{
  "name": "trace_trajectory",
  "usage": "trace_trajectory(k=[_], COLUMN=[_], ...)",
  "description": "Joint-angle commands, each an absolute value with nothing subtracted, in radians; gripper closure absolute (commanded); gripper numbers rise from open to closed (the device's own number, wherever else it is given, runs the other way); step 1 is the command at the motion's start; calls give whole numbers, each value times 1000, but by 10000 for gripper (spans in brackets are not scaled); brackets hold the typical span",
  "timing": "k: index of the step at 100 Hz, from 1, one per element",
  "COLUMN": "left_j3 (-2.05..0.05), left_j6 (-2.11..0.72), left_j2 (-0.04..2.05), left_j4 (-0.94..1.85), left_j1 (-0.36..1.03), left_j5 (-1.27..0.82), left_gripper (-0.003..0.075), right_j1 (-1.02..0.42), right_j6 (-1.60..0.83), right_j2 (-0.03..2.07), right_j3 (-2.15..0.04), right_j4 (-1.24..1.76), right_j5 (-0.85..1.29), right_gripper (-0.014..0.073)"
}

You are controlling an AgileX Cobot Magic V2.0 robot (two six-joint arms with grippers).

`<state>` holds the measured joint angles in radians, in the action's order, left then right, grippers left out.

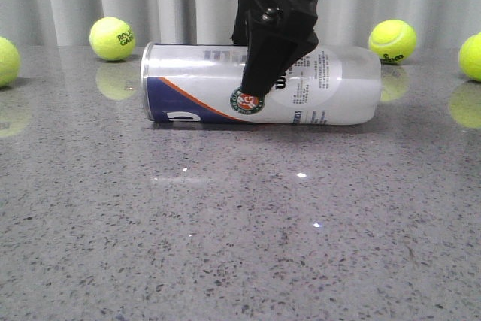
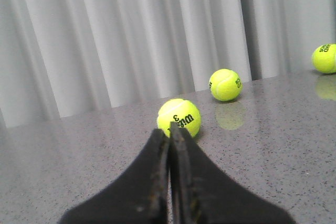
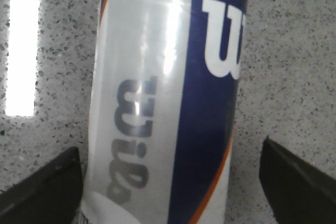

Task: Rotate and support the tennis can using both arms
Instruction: 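Carry the can toward the table center and lay it down, right gripper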

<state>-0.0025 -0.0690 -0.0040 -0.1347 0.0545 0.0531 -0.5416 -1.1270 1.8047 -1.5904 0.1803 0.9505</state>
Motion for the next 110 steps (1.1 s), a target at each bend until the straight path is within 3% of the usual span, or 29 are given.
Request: trace_trajectory(k=[1, 110], left_j3=[44, 44], left_j6=[-57, -57], left_j2=[-42, -42], left_j4=[-133, -133], left_j1=[64, 64], left_j5=[126, 126], left_gripper=[741, 741], right_j1=[-541, -541], right_j6=[-1133, -1113], right_j2=[1745, 1682], right_j3=[-1623, -1624], right_j4=[194, 194], right_j5=[929, 1001], right_gripper=[-54, -54])
